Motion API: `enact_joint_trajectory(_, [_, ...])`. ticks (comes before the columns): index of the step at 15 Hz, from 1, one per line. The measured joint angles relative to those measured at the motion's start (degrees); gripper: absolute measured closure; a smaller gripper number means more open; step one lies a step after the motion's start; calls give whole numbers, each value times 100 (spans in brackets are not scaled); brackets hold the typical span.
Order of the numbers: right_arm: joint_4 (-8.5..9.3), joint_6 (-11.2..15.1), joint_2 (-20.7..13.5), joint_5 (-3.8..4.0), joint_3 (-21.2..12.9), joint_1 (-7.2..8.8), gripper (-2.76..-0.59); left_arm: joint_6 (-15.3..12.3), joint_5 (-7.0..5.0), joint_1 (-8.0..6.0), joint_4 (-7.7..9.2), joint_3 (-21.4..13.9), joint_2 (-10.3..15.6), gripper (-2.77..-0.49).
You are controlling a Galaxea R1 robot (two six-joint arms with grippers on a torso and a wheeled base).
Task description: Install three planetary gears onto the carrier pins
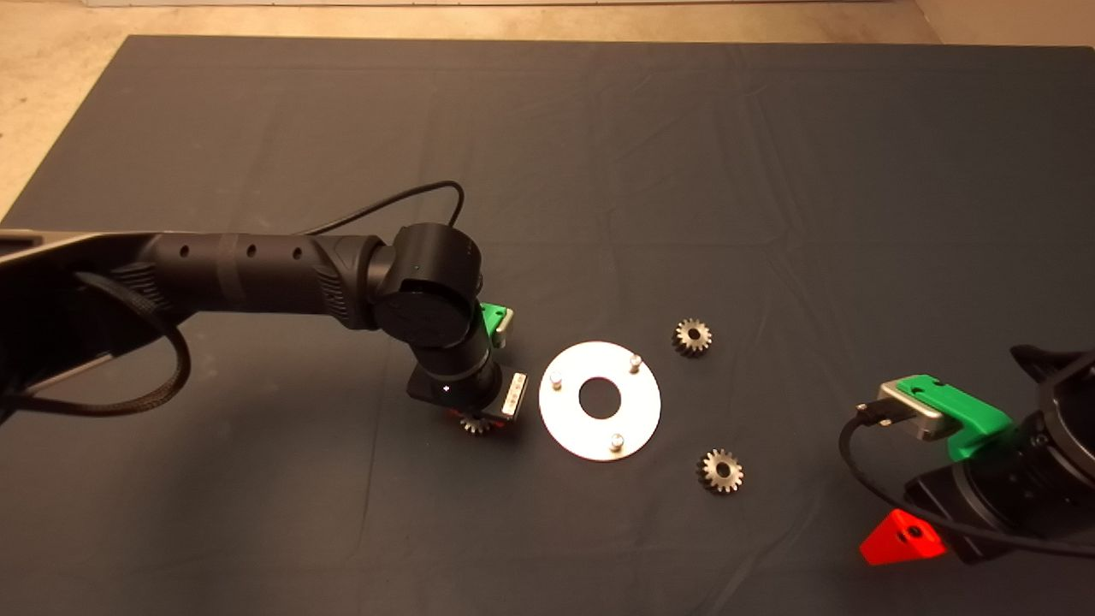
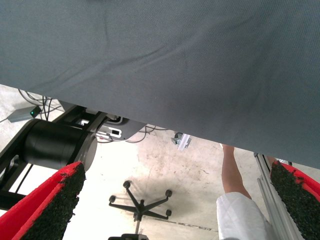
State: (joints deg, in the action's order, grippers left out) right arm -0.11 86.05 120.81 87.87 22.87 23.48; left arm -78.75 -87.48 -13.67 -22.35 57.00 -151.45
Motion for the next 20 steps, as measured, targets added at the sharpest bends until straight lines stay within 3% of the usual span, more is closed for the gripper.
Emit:
enact_joint_trajectory(10, [0,-2,0,0,0,0,-275,-5,0,-2,2,-1,2,-95])
enact_joint_trajectory(13, [0,0,0,0,0,2,-275,-124,5,-31,8,-9,2,-94])
enact_joint_trajectory(16, [0,-1,1,-2,0,2,-275,-217,0,-297,90,-43,-65,-94])
enact_joint_trajectory(18, [0,0,0,0,0,2,-275,-270,-1,-532,146,-48,-252,-94])
enact_joint_trajectory(20, [0,-2,0,0,0,0,-275,-294,5,-647,223,-48,-467,-93])
